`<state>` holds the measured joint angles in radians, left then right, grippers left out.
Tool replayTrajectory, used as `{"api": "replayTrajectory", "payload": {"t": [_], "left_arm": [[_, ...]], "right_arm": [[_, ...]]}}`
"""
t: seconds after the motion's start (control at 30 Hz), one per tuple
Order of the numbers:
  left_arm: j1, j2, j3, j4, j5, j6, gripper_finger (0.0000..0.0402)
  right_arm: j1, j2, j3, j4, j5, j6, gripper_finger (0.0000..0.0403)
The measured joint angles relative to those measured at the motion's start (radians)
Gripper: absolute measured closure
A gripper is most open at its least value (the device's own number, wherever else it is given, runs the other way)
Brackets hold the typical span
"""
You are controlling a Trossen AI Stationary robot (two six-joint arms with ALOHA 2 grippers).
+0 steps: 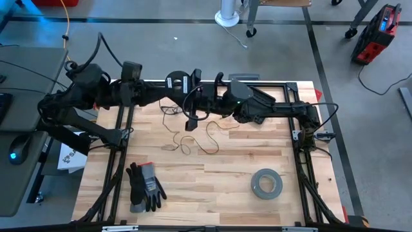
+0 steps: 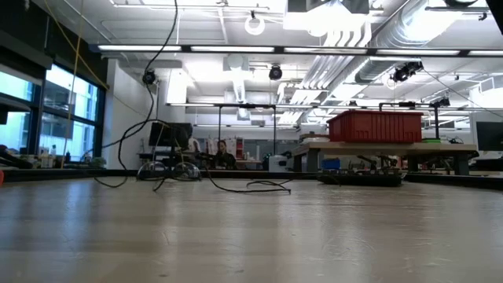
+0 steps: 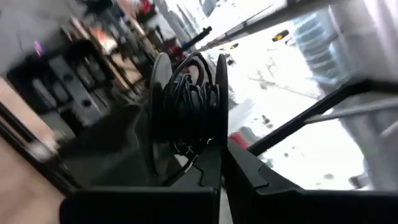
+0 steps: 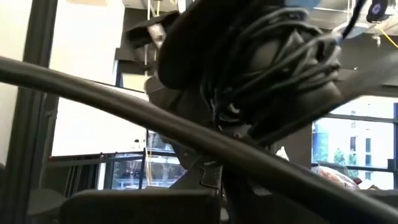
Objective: Coil cords
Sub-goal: Coil the black wire on the black spool
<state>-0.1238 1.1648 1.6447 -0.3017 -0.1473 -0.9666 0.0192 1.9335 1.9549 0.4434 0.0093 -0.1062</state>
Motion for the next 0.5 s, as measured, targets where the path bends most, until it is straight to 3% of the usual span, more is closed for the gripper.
{"api": "replayTrajectory", "payload": {"t": [0.5], "left_arm": [[-0.001,-0.017,0.001,0.007,0.177,-0.371,0.0401]], "right_arm": [[-0.009,0.0,0.0,0.078,0.007,-0.148,0.0403]]}}
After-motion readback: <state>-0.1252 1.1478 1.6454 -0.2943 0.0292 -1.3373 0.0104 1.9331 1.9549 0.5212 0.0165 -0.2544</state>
